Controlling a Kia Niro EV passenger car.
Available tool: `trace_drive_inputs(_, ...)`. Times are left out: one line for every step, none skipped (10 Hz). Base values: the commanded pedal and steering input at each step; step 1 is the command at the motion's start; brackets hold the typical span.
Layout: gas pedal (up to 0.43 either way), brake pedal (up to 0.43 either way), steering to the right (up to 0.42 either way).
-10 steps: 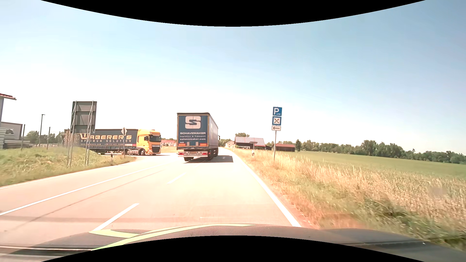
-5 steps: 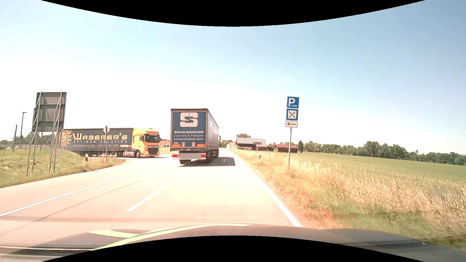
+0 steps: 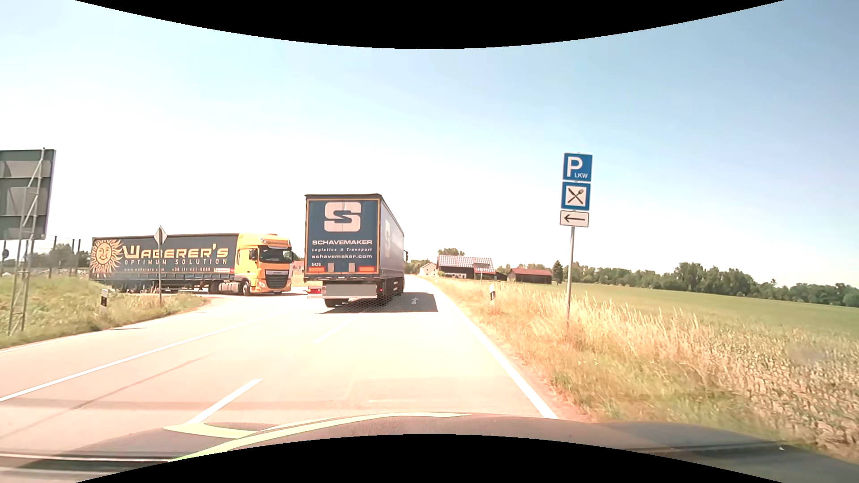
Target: Follow the waypoints while adhering to traffic rules and regulations
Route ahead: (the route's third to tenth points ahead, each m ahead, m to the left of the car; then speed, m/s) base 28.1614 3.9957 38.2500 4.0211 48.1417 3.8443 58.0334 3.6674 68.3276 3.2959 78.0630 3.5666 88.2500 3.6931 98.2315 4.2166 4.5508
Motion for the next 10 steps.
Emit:
trace_drive_inputs(0.0,0.213,-0.007)
trace_drive_inputs(0.0,0.195,-0.007)
trace_drive_inputs(0.0,0.171,-0.007)
trace_drive_inputs(0.0,0.122,-0.007)
trace_drive_inputs(0.0,0.079,-0.007)
trace_drive_inputs(0.0,0.018,-0.007)
trace_drive_inputs(0.0,0.0,-0.007)
trace_drive_inputs(0.0,0.0,-0.007)
trace_drive_inputs(0.0,0.0,-0.007)
trace_drive_inputs(0.0,0.0,-0.007)
